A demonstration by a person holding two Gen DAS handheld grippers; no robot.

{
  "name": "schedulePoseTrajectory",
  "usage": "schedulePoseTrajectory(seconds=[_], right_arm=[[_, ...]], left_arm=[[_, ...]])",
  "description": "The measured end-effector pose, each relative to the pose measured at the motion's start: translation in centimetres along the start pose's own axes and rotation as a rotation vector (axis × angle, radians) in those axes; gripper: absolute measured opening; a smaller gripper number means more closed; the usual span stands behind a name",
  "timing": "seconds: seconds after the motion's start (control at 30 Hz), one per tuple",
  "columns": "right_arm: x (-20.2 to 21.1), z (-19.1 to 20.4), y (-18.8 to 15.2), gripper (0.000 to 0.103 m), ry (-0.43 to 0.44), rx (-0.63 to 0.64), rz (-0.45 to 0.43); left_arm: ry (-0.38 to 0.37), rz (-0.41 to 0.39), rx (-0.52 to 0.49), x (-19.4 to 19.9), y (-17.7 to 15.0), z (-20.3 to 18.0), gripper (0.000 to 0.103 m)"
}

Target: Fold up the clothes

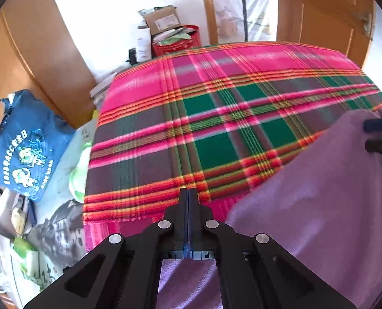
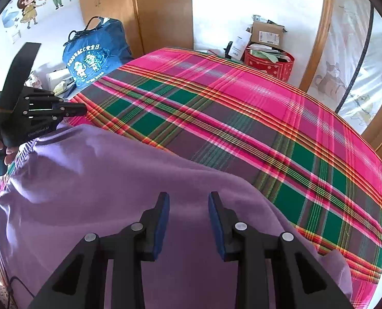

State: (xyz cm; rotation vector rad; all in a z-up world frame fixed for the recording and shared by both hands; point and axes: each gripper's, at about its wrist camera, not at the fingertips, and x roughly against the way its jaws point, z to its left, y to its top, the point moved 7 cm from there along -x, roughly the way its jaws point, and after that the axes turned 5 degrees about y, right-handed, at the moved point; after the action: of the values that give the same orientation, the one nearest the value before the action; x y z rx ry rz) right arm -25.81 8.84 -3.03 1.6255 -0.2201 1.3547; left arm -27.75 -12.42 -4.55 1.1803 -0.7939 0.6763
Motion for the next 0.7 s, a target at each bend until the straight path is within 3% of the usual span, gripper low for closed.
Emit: schedulePoseTrajectory(seconds=[0.13, 0.2, 0.27, 0.37, 0.5, 0.7], right_arm=[[1.3, -0.9, -0.1, 0.032, -0.023, -0.012, -0.030], [2.5, -1.7, -0.2, 0.032, -0.034, -0.032, -0.059], [4.6, -3.2, -0.7, 0.032, -0.050, -0.076, -0.104], [7.5, -6.2, -2.2, 0.032, -0.121, -0.149, -0.141], [10.7, -11.1, -6.1, 0.033, -0.243, -0.289, -0.130], [13.4, -14.9, -12.9, 0.035, -0.335, -0.436, -0.105]], left_arm=[[-0.078, 0.001, -0.007, 0.9, -0.5, -1.3, 0.006], [-0.085, -0.004, -0.018, 1.4, -0.4, -1.8, 0.014], [-0.095, 0.007, -0.036, 1.2, -0.2, -2.2, 0.029], [-0.090, 0.057, -0.061, -0.2, -0.3, -2.8, 0.030], [-0.058, 0.068, -0.077, -0.7, -0.1, -3.2, 0.031], [-0.042, 0.059, -0.062, -0.4, -0.6, -3.4, 0.031]])
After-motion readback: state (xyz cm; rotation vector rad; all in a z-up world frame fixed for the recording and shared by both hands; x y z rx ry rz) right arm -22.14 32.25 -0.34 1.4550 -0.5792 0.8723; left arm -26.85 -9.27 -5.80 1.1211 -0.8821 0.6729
